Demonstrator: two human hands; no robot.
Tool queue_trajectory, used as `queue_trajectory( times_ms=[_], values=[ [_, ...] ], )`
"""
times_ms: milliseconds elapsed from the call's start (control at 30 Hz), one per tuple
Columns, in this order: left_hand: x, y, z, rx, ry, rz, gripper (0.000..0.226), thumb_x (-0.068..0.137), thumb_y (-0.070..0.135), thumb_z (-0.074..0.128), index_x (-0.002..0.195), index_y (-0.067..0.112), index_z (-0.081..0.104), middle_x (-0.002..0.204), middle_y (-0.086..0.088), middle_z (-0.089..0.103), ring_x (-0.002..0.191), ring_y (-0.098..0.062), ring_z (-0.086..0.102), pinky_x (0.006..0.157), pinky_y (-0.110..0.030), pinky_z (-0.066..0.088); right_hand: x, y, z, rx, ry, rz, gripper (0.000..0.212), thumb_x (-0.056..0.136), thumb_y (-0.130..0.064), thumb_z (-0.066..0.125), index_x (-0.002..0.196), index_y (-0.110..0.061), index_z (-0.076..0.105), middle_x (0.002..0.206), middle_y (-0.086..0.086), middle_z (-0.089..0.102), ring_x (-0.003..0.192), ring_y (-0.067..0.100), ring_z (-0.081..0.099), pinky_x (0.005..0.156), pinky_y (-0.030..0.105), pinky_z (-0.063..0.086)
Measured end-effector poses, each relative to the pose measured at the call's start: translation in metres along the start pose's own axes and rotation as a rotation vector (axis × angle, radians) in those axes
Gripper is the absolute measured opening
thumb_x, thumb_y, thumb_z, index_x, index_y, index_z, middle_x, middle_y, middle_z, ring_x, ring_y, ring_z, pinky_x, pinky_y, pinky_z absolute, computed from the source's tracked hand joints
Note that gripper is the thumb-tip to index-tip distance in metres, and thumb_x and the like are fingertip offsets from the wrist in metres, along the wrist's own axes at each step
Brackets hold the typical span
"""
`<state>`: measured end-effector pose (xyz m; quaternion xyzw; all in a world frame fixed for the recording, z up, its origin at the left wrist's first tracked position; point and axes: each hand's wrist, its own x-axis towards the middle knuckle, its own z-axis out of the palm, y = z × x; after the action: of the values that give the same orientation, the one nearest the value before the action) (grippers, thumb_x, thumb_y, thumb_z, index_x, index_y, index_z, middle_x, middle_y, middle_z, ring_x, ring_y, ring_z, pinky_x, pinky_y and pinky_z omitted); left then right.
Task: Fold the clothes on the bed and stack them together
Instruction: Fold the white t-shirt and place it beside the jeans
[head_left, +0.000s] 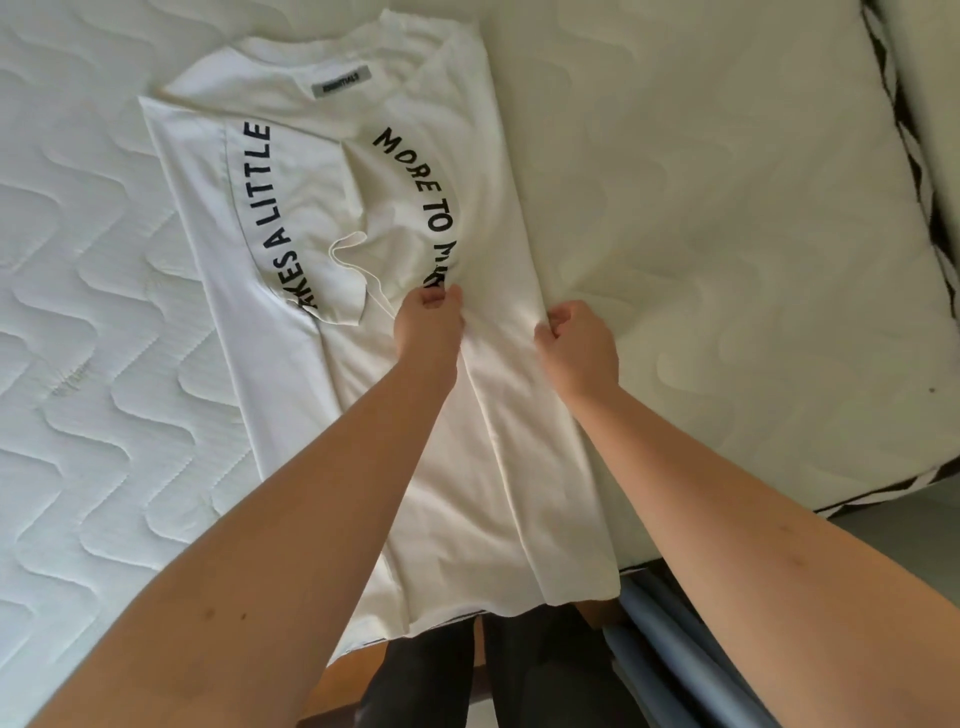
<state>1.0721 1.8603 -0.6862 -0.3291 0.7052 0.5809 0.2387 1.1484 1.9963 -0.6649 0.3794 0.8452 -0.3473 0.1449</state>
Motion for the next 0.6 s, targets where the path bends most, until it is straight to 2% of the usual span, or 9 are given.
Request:
queue_trajectory(
  times_ms=[100,167,233,300,367,467,533,600],
  values=[
    [0.001,0.004,0.002,0.04,-0.027,0.041,0.024,0.088,0.019,0.067,0.111,0.014,0.059,0.094,0.004,0.069,0.084,-0.013,0.064,0.082,-0.025,0.054,0.013,-0.019,-0.001,0.076,-0.021,-0.103,0.023,0.093,-0.028,0.059,0.111,-0.013,0.061,0.101,0.0,0.067,0.097,0.022,0.062,0.078,0.029,0.042],
    [0.004,0.01,0.001,0.148,-0.009,0.111,0.022,0.088,0.017,0.065,0.109,0.017,0.058,0.087,0.009,0.067,0.076,-0.007,0.062,0.068,-0.016,0.05,0.025,-0.028,-0.002,0.057,-0.01,-0.079,0.021,0.093,-0.028,0.059,0.108,-0.013,0.061,0.102,0.002,0.068,0.098,0.024,0.062,0.079,0.031,0.043],
    [0.006,0.017,0.0,0.202,-0.024,0.127,0.018,0.088,0.016,0.063,0.103,0.021,0.055,0.08,0.01,0.064,0.071,-0.011,0.06,0.067,-0.025,0.052,0.036,-0.031,-0.003,-0.022,0.006,-0.023,0.02,0.093,-0.03,0.058,0.105,-0.015,0.063,0.103,0.004,0.069,0.102,0.026,0.061,0.08,0.032,0.044],
    [0.005,0.023,-0.002,0.188,-0.057,0.078,0.019,0.086,0.014,0.065,0.102,0.019,0.056,0.084,0.005,0.066,0.081,-0.022,0.066,0.078,-0.038,0.057,0.04,-0.032,-0.004,-0.095,0.001,-0.001,0.02,0.092,-0.033,0.059,0.102,-0.017,0.065,0.1,0.004,0.069,0.103,0.026,0.061,0.077,0.032,0.044],
    [-0.002,0.024,-0.004,0.153,-0.085,0.028,0.028,0.082,0.014,0.071,0.107,0.014,0.058,0.091,0.001,0.068,0.093,-0.028,0.069,0.085,-0.046,0.058,0.039,-0.03,-0.005,-0.108,-0.025,-0.015,0.021,0.09,-0.038,0.059,0.097,-0.018,0.065,0.09,0.001,0.066,0.093,0.025,0.061,0.07,0.03,0.039],
    [-0.022,0.009,-0.01,0.153,-0.18,-0.03,0.035,0.078,0.011,0.079,0.105,0.014,0.058,0.094,0.0,0.068,0.094,-0.025,0.069,0.088,-0.048,0.057,0.026,-0.018,-0.011,-0.14,-0.142,-0.019,0.026,0.084,-0.045,0.065,0.081,-0.02,0.06,0.073,-0.005,0.06,0.074,0.019,0.055,0.061,0.028,0.034],
    [-0.037,-0.012,-0.013,0.229,-0.246,-0.058,0.036,0.078,0.012,0.08,0.107,0.012,0.06,0.101,-0.004,0.071,0.096,-0.024,0.069,0.09,-0.046,0.056,0.015,-0.004,-0.016,-0.145,-0.232,0.009,0.029,0.079,-0.043,0.072,0.066,-0.022,0.057,0.062,-0.007,0.058,0.066,0.018,0.058,0.051,0.028,0.034],
    [-0.054,-0.031,-0.016,0.301,-0.262,-0.046,0.027,0.083,0.016,0.075,0.106,0.009,0.064,0.098,-0.003,0.071,0.093,-0.024,0.068,0.087,-0.045,0.057,0.002,0.013,-0.02,-0.144,-0.282,0.016,0.032,0.076,-0.041,0.076,0.06,-0.02,0.057,0.057,-0.006,0.058,0.059,0.015,0.058,0.048,0.026,0.035]
  ],
)
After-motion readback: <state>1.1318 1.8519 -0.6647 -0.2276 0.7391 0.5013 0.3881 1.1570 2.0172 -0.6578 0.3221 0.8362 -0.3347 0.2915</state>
